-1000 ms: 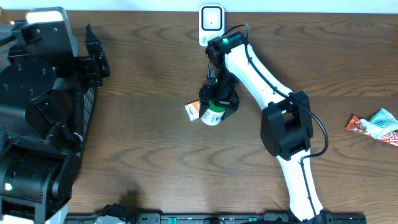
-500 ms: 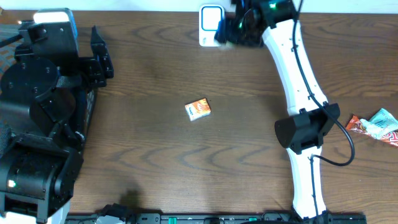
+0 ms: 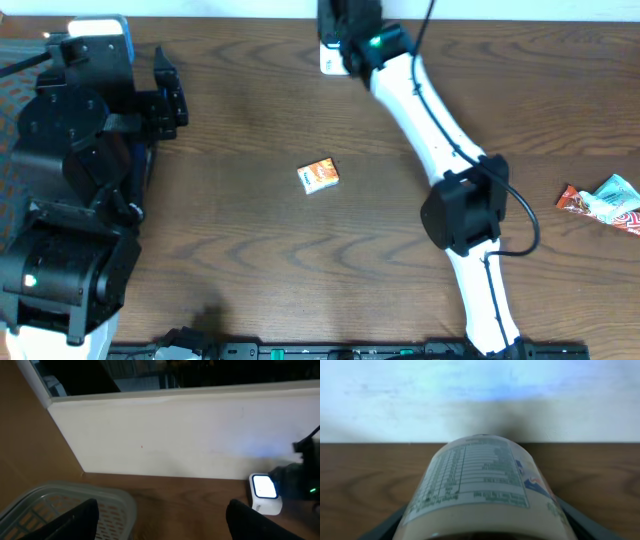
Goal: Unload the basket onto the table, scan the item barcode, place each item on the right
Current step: 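Hold the jar's barcode label up to the white scanner face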
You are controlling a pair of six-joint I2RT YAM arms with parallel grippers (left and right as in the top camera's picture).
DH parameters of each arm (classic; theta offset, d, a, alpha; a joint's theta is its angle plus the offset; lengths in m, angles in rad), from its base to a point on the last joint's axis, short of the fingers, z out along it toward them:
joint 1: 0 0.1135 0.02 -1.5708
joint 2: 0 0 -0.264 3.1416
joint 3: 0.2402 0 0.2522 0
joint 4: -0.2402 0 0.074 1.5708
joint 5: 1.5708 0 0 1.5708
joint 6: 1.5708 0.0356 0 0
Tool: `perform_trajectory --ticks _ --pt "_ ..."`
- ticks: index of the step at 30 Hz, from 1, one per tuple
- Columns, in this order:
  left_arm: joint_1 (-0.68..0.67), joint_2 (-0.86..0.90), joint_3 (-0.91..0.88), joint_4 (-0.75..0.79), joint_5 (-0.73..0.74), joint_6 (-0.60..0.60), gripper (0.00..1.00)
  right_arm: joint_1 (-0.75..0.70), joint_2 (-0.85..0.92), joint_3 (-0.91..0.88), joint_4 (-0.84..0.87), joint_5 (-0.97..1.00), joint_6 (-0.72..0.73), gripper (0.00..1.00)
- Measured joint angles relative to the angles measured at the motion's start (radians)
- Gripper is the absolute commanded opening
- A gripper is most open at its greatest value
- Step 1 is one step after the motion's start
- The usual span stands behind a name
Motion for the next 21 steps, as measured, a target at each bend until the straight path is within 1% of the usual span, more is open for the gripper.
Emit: perform_trajectory --ticks 3,4,5,7,11,15,21 --pt "0.000 0.012 0.000 -0.001 0.000 0.000 0.82 0.004 0.003 -0.111 0.164 0.044 -0.010 0.41" --pt "0.000 0.015 0.000 -0.002 0.000 0.000 0.82 0.002 0.004 -0.148 0.219 0.060 -0.013 0.43" --pt "0.000 0.023 -0.001 -0.002 0.000 0.000 0.82 0.001 0.004 -0.176 0.268 0.070 -0.016 0.44" --pt "0.000 0.034 -0.002 -0.002 0.000 0.000 0.82 -0.005 0.004 -0.240 0.388 0.086 -0.033 0.41" --pt "0.000 0.060 -0.005 -0.003 0.000 0.000 0.82 -0.010 0.004 -0.315 0.533 0.099 -0.055 0.41" --pt "0.000 0.091 -0.005 -0.003 0.000 0.001 0.82 -0.010 0.009 -0.368 0.601 0.101 -0.066 0.40" --pt "0.000 0.110 -0.005 -0.003 0.000 0.008 0.82 -0.010 0.071 -0.371 0.687 0.108 -0.071 0.38"
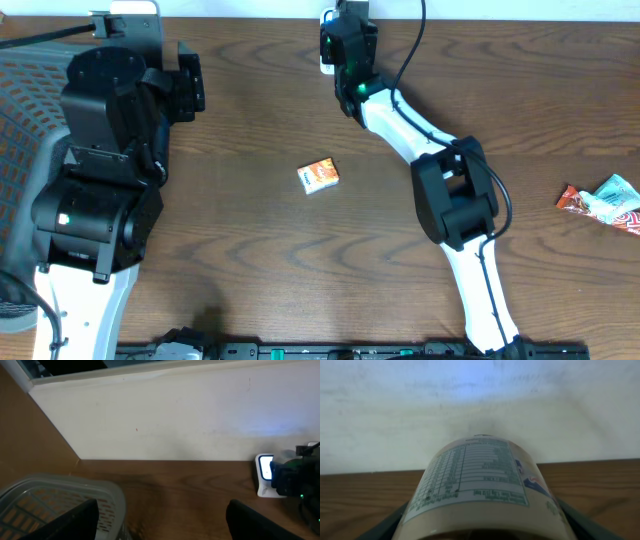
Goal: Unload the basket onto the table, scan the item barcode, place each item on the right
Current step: 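Hold the jar's barcode label up to the white scanner face, then carry the jar to the right table edge and release it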
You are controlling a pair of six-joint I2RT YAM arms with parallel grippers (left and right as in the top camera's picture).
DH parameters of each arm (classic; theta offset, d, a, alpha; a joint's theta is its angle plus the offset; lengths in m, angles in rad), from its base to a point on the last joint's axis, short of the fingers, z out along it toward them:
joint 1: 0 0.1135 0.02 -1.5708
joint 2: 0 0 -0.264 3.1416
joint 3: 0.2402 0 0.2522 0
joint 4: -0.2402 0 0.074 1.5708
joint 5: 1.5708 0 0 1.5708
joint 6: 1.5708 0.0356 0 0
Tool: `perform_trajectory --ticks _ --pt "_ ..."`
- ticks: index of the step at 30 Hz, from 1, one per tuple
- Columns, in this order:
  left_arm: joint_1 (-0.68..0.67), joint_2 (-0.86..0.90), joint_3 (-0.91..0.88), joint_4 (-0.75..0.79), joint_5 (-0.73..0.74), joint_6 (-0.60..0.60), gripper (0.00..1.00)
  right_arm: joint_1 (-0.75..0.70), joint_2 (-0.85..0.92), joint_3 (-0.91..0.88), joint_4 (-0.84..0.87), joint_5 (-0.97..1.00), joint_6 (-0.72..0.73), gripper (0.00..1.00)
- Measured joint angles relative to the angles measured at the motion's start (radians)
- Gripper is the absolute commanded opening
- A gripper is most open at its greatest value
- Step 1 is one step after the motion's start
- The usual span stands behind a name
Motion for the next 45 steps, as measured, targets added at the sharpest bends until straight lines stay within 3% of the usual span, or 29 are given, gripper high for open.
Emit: perform_trajectory --ticks 13,17,24,29,33,45 --pt "0.000 0.000 0.000 0.000 0.000 0.040 0.82 0.000 0.042 -0.006 0.053 0.003 -0.013 0.38" --pt "0.000 0.000 -0.001 0.003 0.000 0.064 0.82 0.000 -0.004 -0.011 -0.123 0.001 -0.017 0.35" --pt "0.000 0.000 -0.004 0.017 0.000 0.079 0.82 -0.051 -0.293 -0.016 -0.698 -0.020 -0.013 0.43" --pt "0.000 -0.001 -0.005 0.029 0.002 0.074 0.82 -0.223 -0.475 0.005 -1.064 -0.052 0.048 0.40" --pt "0.000 -0.001 -0.005 0.042 0.008 0.043 0.82 -0.412 -0.480 0.006 -1.242 -0.138 0.077 0.43" --pt "0.000 -0.001 -0.005 0.048 0.097 0.014 0.82 -0.878 -0.320 -0.023 -1.298 -0.314 0.092 0.42"
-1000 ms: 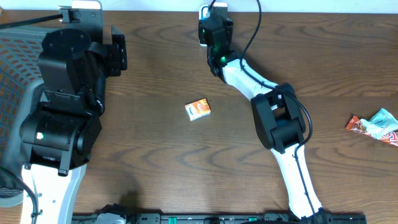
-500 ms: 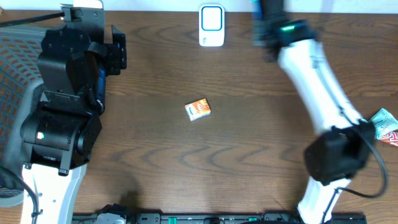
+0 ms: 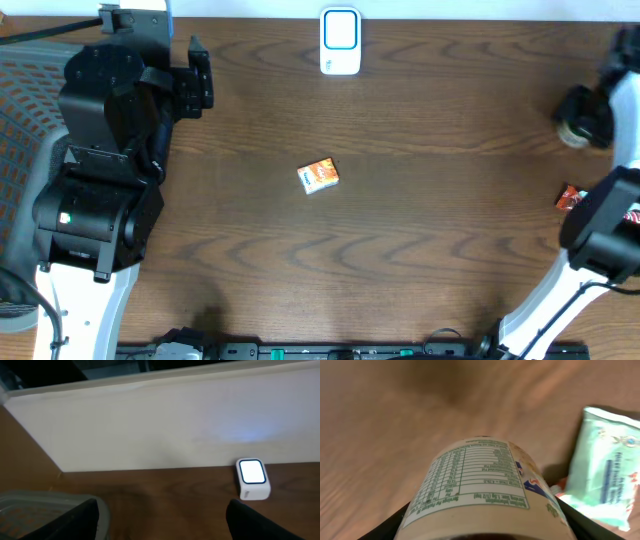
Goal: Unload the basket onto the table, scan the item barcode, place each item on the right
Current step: 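Carry the jar to the right table edge and release it, then move the right gripper left over the orange Kleenex pack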
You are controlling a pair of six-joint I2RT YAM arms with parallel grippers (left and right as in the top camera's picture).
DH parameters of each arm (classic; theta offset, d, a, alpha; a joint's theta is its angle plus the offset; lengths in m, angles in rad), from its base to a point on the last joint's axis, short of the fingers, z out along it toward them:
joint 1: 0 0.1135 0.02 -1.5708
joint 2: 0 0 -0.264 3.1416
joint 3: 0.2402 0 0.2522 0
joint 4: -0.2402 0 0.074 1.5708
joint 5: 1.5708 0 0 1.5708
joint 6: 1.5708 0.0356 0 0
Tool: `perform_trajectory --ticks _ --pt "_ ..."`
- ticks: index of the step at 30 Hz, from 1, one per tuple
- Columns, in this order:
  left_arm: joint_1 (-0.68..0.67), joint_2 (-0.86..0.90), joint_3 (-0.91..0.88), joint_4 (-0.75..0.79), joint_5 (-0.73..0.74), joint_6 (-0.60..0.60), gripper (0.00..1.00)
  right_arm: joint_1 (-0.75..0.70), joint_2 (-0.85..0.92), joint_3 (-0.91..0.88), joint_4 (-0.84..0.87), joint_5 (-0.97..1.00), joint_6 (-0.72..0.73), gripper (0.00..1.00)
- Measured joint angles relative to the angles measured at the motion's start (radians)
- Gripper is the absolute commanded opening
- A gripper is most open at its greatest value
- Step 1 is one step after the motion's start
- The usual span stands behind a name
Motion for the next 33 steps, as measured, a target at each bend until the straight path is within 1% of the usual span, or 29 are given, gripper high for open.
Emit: perform_trajectory --ticks 4,9,11,12,14,16,19,23,27,30,33 --pt "0.000 0.000 0.000 0.000 0.007 0.000 0.82 -0.073 0.062 0.000 0.017 -0.017 0.000 0.42" --pt "0.000 0.000 0.000 0.000 0.008 0.000 0.82 -0.106 0.145 -0.001 0.031 -0.031 0.000 0.42" --pt "0.000 0.000 0.000 0.000 0.008 0.000 0.82 -0.108 0.175 -0.002 0.038 -0.037 0.000 0.52" --pt "0.000 0.000 0.000 0.000 0.008 0.000 0.82 -0.107 0.187 -0.003 0.042 -0.040 0.000 0.63" --pt "0.000 0.000 0.000 0.000 0.010 0.000 0.82 -0.106 0.193 -0.003 0.055 -0.044 0.006 0.99" --pt "0.000 0.000 0.000 0.000 0.010 0.000 0.82 -0.106 0.193 -0.002 0.060 -0.044 0.006 0.99" --pt "0.000 0.000 0.000 0.000 0.011 0.000 0.82 -0.106 0.192 0.029 0.026 -0.045 0.004 0.99" --pt "0.000 0.000 0.000 0.000 0.010 0.000 0.82 -0.106 0.169 0.181 -0.064 -0.051 0.004 0.99" --pt "0.000 0.000 0.000 0.000 0.011 0.000 0.82 -0.103 0.048 0.336 -0.069 -0.110 0.005 0.99" --pt "0.000 0.000 0.000 0.000 0.011 0.000 0.82 -0.077 -0.095 0.397 -0.049 -0.241 0.007 0.99" --pt "0.000 0.000 0.000 0.001 0.011 0.000 0.82 0.005 -0.179 0.425 -0.077 -0.368 -0.004 0.99"
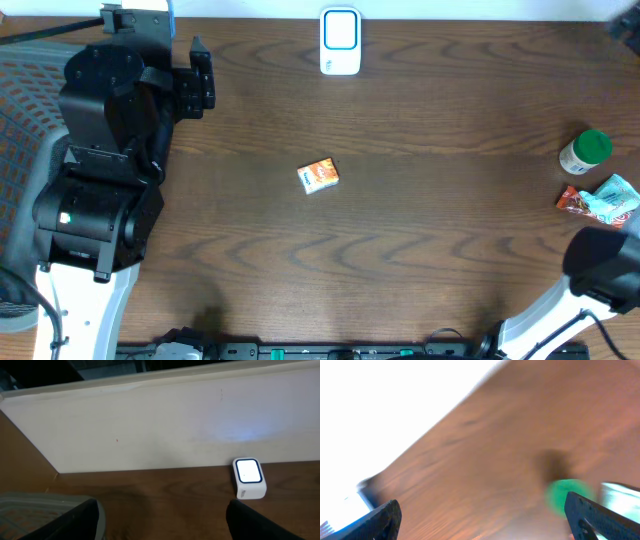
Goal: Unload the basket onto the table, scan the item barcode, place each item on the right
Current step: 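Move the right gripper left over the orange Kleenex pack, then grasp the Kleenex pack with the right gripper and lift it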
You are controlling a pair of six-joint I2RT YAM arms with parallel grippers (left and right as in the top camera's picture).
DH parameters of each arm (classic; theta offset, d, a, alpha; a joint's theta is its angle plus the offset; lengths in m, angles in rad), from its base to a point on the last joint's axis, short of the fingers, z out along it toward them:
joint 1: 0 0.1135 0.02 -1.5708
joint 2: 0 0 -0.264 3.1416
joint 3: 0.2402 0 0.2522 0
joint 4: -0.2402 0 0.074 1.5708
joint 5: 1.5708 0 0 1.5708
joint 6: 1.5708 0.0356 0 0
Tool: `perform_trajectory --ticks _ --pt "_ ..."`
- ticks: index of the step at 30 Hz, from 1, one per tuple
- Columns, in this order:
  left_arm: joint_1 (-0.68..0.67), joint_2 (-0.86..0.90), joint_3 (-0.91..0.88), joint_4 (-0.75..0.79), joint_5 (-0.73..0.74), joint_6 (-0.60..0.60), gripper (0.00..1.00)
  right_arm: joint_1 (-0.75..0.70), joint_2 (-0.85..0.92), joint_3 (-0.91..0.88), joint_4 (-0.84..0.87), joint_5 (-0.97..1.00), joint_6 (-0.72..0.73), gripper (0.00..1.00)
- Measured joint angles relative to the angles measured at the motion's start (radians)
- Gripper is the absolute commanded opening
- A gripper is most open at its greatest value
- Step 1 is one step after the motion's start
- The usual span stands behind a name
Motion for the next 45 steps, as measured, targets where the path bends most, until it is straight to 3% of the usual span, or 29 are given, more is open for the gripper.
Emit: perform_trajectory --ticks 7,8,12,13,15,21,29,36,45 --pt "0.000 0.000 0.000 0.008 0.000 0.000 0.82 0.341 0.050 -0.134 -0.036 -0.103 -0.092 0.99" --pt "0.000 0.000 0.000 0.008 0.000 0.000 0.82 0.391 0.069 -0.174 -0.026 -0.097 -0.102 0.94" --pt "0.000 0.000 0.000 0.008 0.000 0.000 0.82 0.589 0.136 -0.326 0.083 -0.083 -0.131 0.40" --pt "0.000 0.000 0.000 0.008 0.000 0.000 0.82 0.639 0.148 -0.361 0.131 -0.079 -0.139 0.30" --pt "0.000 0.000 0.000 0.008 0.000 0.000 0.82 0.729 0.165 -0.414 0.240 -0.075 -0.142 0.19" --pt "0.000 0.000 0.000 0.008 0.000 0.000 0.82 0.959 0.220 -0.481 0.507 -0.027 -0.089 0.22" --pt "0.000 0.000 0.000 0.008 0.000 0.000 0.82 1.076 0.370 -0.489 0.526 -0.003 -0.058 0.15" --pt "0.000 0.000 0.000 0.008 0.000 0.000 0.82 1.081 0.394 -0.490 0.461 0.000 -0.047 0.08" --pt "0.000 0.000 0.000 0.007 0.000 0.000 0.82 1.080 0.386 -0.480 0.142 -0.002 -0.041 0.01"
